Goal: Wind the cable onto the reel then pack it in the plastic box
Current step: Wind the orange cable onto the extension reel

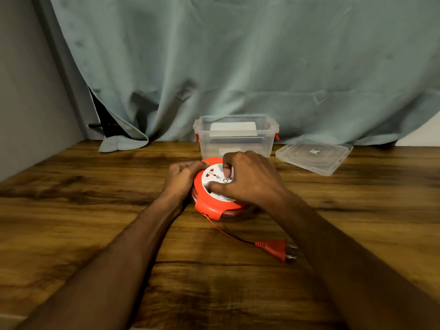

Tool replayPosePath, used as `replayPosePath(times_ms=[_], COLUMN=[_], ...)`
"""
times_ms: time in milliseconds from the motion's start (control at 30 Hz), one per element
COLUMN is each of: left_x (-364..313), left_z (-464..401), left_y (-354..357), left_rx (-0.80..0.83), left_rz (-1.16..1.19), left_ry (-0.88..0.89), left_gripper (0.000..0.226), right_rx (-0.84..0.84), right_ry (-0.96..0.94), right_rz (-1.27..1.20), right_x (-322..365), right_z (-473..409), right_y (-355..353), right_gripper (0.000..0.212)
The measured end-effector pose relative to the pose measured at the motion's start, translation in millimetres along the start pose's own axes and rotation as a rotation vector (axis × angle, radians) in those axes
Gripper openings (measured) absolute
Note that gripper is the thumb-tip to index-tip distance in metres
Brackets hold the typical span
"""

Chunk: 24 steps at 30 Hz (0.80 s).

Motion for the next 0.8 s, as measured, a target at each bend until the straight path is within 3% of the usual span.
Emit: replayPosePath(times_ms=[133,200,300,633,800], left_x=[0.3,1.7,4.6,2.8,3.5], left_z=[2.0,1.7,-2.1,-0.3,-1.6], left_y=[3.9,4.3,2.2,4.2,5.6], left_rx=[0.016,0.025,0.035,0.067,0.072], left_rz=[0.019,0.015,-0.025,-0.031,-0.036], left_ry=[-0.026,-0.020,-0.022,-0.019,-0.024], left_gripper=[0.045,0.040,0.014,0.027,0.019], right_rx=[0.090,0.220,0.341,0.394,0.370], right_ry=[-0.125,-0.180,-0.173,-0.195,-0.203], right_rz=[-0.112,-0.085,-0.089,-0.213,-0.197], right_x=[-7.2,-12.1,-23.3,-27.6,-21.7], right_z=[-2.0,-3.4,-6.3,-3.8,-1.4], right_y=[-15.7,-14.7,-8.8,-5.9,-7.4], right_gripper=[0.029,0.038,0.053,0.080,0.090])
Point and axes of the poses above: each hand's wrist, its own z-axis away from the middle knuckle, its own y-axis out of the palm, x = y × z, the point moved 7 cm from there along -z, towards the middle knuckle, and after that the axes turned 8 degrees about y, right-handed, at the moved point
